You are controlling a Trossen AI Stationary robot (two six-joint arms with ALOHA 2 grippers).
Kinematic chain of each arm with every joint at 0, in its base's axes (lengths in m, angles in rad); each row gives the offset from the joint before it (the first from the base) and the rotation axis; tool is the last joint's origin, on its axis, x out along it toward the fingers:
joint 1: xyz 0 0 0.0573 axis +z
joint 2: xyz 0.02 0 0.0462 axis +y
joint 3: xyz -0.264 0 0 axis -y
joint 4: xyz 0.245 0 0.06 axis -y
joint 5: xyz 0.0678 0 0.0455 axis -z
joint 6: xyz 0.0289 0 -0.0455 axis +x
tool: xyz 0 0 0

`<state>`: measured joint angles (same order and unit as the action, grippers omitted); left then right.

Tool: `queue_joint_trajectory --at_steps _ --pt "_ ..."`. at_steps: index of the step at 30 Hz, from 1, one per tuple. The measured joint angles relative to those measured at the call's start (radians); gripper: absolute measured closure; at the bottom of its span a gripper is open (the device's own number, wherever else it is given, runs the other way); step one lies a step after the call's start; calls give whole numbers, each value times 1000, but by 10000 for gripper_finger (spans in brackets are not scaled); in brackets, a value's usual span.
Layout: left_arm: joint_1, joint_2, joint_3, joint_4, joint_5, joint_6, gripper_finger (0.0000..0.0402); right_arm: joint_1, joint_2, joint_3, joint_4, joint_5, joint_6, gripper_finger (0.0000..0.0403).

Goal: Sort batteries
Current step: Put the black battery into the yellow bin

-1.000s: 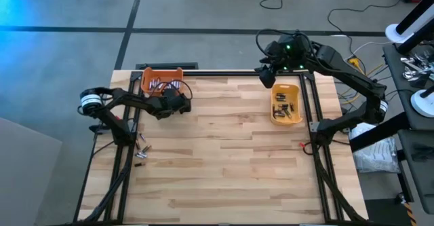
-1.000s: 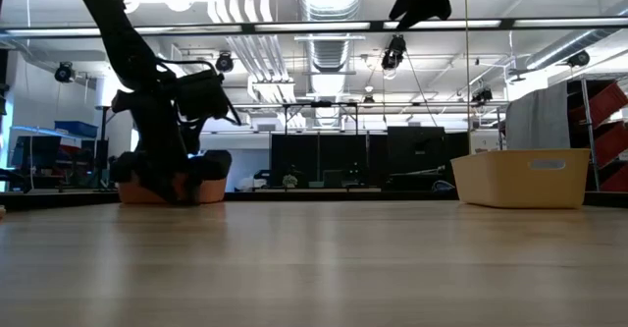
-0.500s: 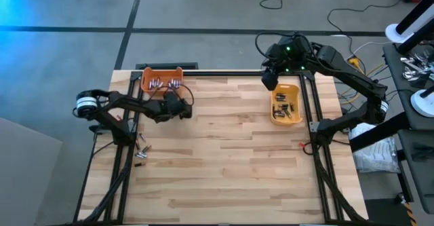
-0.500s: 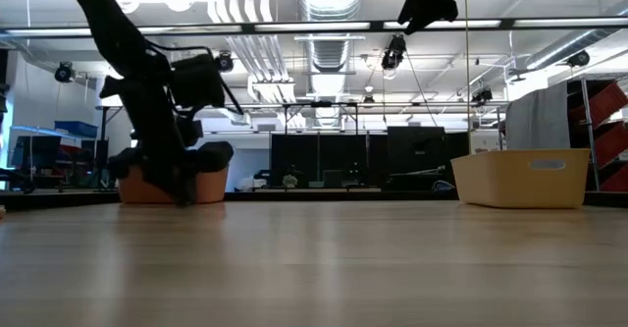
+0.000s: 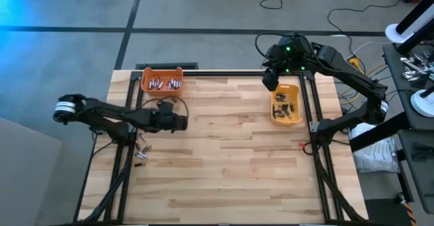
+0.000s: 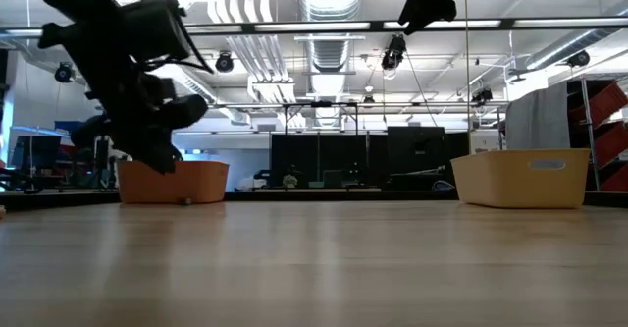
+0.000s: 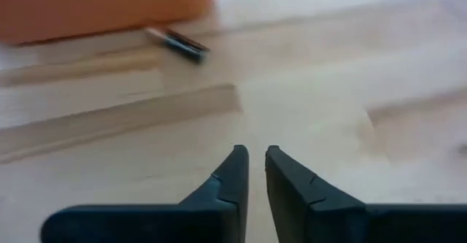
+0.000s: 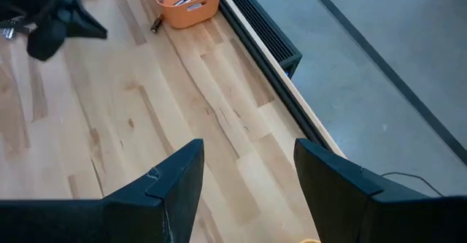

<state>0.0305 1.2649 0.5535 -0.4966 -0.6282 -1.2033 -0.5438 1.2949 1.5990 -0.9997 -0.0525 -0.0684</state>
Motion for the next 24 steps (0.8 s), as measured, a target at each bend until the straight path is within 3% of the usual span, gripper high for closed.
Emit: queue_joint_trajectory --at_steps 6,11,20,24 --pt "4 -96 -40 -44 -97 -239 330 0 0 0 0 0 -19 197" --pt "55 -169 -92 -68 -4 -544 283 0 0 0 -60 1 -41 197" --pt "150 -226 -130 -40 -2 -642 253 0 -3 0 -181 1 -97 197" --pt "252 -179 -120 71 2 -534 253 0 -15 0 -167 1 -98 197"
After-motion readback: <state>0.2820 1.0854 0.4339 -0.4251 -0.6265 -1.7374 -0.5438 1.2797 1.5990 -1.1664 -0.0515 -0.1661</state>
